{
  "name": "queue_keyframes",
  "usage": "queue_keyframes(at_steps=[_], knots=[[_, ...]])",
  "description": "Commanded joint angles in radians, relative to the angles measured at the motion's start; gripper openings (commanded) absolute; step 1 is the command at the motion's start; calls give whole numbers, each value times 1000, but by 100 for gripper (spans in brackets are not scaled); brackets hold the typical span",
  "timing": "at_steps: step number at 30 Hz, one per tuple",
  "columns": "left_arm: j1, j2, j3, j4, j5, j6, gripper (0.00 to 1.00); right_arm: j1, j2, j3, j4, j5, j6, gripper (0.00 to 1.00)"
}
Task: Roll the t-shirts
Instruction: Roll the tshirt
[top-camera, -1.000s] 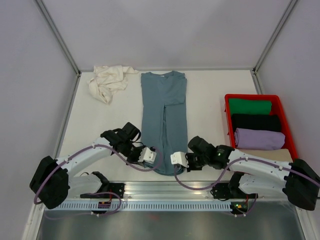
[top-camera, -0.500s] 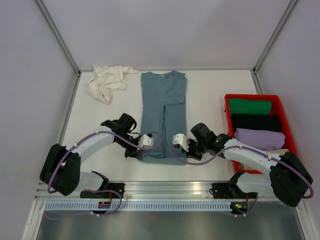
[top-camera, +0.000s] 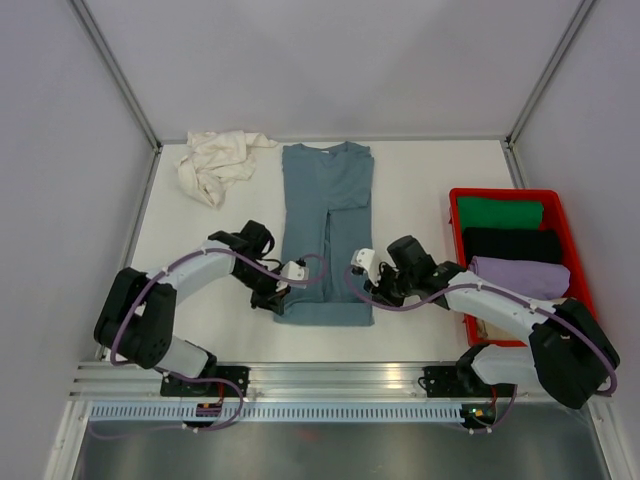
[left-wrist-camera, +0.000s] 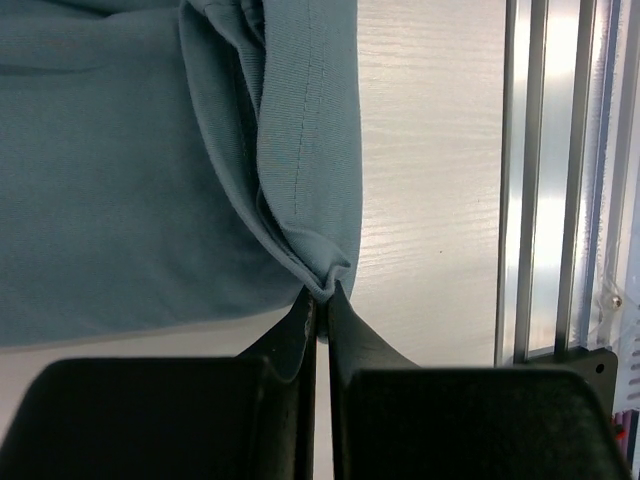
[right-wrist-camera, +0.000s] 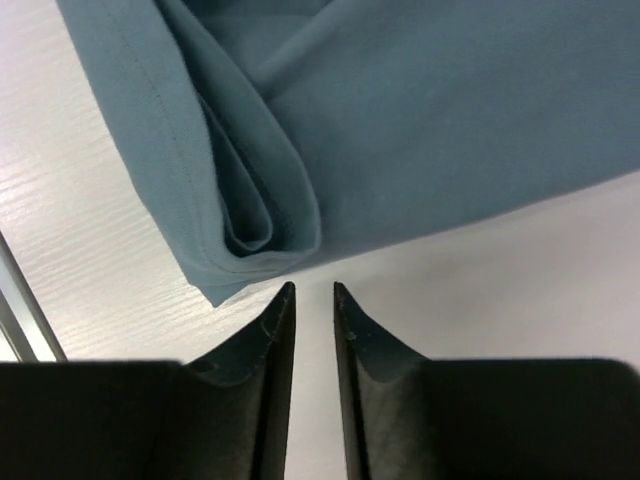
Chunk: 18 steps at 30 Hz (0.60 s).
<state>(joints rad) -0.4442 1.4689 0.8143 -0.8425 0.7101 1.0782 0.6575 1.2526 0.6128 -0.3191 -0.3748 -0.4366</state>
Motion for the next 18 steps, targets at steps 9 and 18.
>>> queue_keyframes(at_steps=[9, 18], knots=[[19, 111, 143, -130, 12, 6, 4, -65, -140, 90, 74, 20, 431, 30], [53, 235, 215, -188, 100, -37, 4, 52, -156, -131, 339, -142, 665, 0]])
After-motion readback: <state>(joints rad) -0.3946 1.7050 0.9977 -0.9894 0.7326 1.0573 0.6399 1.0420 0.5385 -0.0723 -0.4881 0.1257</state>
